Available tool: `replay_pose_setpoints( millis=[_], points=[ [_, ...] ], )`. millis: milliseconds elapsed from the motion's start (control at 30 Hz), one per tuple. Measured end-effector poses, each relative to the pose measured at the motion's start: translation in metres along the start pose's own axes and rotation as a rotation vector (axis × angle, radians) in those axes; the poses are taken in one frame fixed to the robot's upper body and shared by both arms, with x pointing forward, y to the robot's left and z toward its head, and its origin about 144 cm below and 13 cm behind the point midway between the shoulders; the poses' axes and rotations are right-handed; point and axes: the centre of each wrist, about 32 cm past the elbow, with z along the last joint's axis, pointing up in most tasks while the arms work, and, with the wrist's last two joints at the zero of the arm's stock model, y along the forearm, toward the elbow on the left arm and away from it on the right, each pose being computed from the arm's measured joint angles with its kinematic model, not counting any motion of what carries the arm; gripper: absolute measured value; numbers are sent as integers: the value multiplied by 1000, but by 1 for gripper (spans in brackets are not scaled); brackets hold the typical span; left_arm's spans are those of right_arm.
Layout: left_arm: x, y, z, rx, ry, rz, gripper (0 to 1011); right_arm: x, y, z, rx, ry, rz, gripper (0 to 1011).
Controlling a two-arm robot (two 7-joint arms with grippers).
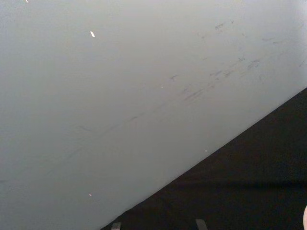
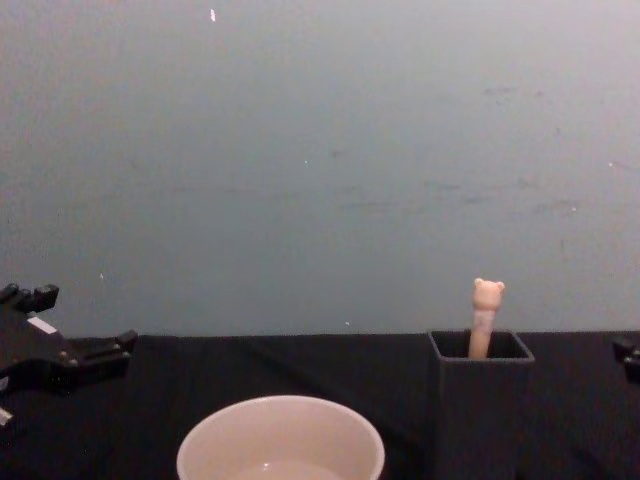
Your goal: Pick up the stirring spoon with one hand, stir inside the cup, then place it back in its original position.
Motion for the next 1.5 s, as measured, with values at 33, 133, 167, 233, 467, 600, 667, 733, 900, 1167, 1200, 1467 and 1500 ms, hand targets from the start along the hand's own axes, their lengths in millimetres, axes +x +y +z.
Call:
replay_pose_setpoints(
  millis=[33, 133, 167, 233, 467, 600, 667, 733, 900, 1167, 1200, 1467, 1500],
  points=[
    [0, 0, 0, 0, 0, 0, 1001, 0, 0, 0, 0, 0, 0, 1003],
    [0, 0, 0, 0, 0, 0, 1001, 0, 0, 0, 0, 0, 0, 1003],
    [0, 0, 0, 0, 0, 0, 1001, 0, 0, 0, 0, 0, 0, 1003],
    [0, 0, 0, 0, 0, 0, 1001, 0, 0, 0, 0, 0, 0, 1003],
    [0, 0, 0, 0, 0, 0, 1001, 0, 0, 0, 0, 0, 0, 1003],
    [0, 0, 0, 0, 0, 0, 1001, 0, 0, 0, 0, 0, 0, 1003],
    [0, 0, 0, 0, 0, 0, 1001, 0, 0, 0, 0, 0, 0, 1003],
    [0, 0, 0, 0, 0, 0, 1001, 0, 0, 0, 0, 0, 0, 1003],
    [0, 0, 0, 0, 0, 0, 1001, 0, 0, 0, 0, 0, 0, 1002],
    [0, 0, 0, 0, 0, 0, 1001, 0, 0, 0, 0, 0, 0, 1003],
    [0, 0, 0, 0, 0, 0, 1001, 0, 0, 0, 0, 0, 0, 1002],
    [0, 0, 0, 0, 0, 0, 1002, 0, 0, 0, 0, 0, 0, 1003],
    [0, 0, 0, 0, 0, 0, 1001, 0, 0, 0, 0, 0, 0, 1003]
  ],
)
